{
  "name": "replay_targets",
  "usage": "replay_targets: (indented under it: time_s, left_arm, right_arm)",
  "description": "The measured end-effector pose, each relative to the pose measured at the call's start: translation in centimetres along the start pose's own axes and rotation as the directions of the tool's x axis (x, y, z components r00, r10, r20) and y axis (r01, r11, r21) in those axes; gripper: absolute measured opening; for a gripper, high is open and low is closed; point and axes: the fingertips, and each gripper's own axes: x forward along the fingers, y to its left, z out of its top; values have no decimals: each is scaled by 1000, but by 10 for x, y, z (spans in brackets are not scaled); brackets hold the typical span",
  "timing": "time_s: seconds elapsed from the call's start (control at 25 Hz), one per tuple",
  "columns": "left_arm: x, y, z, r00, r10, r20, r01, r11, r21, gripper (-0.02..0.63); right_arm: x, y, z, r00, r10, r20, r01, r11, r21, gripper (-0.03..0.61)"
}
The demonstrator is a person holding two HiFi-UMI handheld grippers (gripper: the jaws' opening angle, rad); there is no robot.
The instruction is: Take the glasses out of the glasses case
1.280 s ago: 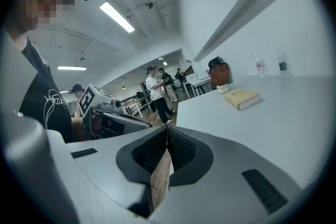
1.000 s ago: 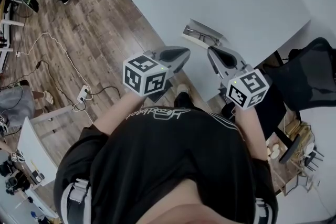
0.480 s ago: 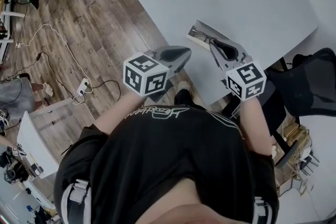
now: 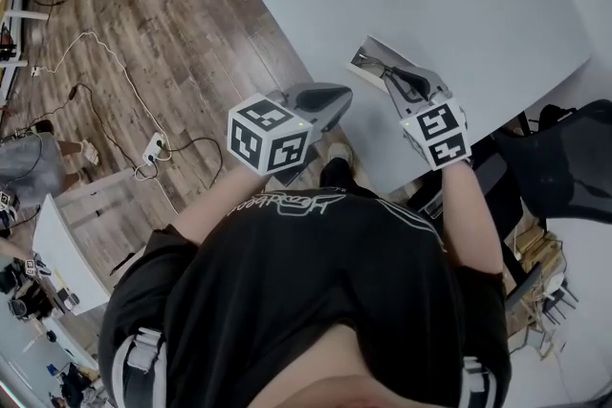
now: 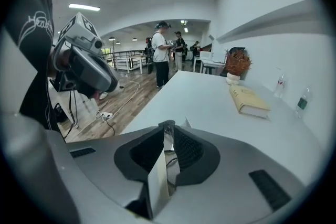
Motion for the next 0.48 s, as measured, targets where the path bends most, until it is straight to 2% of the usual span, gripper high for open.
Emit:
replay_targets:
  time_s: [0.28, 0.48]
  left_arm:
    - [1, 7, -4, 1000, 2, -12, -3, 1000, -13, 8]
    - [1, 14, -6, 1000, 9, -14, -9, 1000, -23, 8]
  right_arm:
    - [21, -6, -22, 990, -42, -134, 17, 983, -183, 42]
    - [33, -8, -33, 981, -49, -187, 5, 974, -228, 43]
